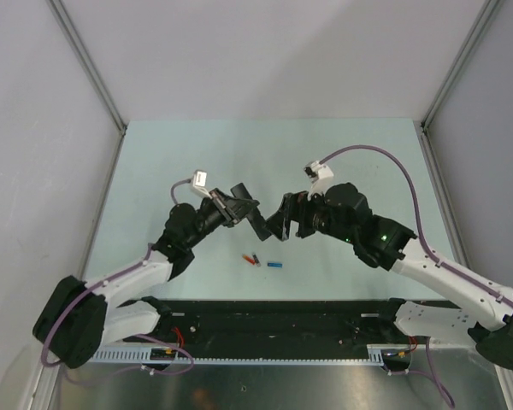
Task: Load the batteries into the remote control
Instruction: Remove the battery cover from the remote control.
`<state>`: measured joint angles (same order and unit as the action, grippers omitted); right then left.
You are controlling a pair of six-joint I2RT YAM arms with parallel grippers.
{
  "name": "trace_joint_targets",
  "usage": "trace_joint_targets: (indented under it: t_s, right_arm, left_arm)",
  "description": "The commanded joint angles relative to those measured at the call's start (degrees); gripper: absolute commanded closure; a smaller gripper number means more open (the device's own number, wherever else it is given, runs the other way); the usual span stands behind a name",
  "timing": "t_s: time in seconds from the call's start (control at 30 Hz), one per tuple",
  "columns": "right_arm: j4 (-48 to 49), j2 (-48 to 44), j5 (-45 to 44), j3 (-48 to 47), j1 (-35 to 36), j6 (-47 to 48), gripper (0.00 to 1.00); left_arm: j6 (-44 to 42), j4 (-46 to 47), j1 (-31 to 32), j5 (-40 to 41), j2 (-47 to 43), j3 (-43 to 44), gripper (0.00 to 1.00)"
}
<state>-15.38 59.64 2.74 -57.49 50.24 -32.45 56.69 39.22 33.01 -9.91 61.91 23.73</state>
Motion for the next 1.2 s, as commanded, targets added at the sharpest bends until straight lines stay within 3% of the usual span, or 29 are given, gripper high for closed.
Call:
trace_joint_targets:
  t_s: [0.0, 0.2, 0.6, 1.17]
  right_arm:
    - [-12.4, 2.6, -7.8, -2.4, 2.8, 7.5, 0.08]
    - [-15.1, 6.8, -10.3, -4.6, 5.1, 6.3, 0.16]
    - [-11.9, 11.9, -10.9, -5.8, 8.3, 6.3, 0.19]
    - [-12.9, 13.3, -12.1, -6.7, 9.1, 7.0, 0.39]
  left_arm:
    - [5.3, 2.1, -0.8, -14.2, 5.5, 5.2, 1.0]
    - [6.7, 5.4, -0.8, -17.7, 9.1, 5.7, 1.0]
    - [7.3, 6.8, -0.7, -19.3, 11.3, 6.2, 1.0]
    - [7.3, 7.1, -0.7, -18.8, 12.2, 6.2, 1.0]
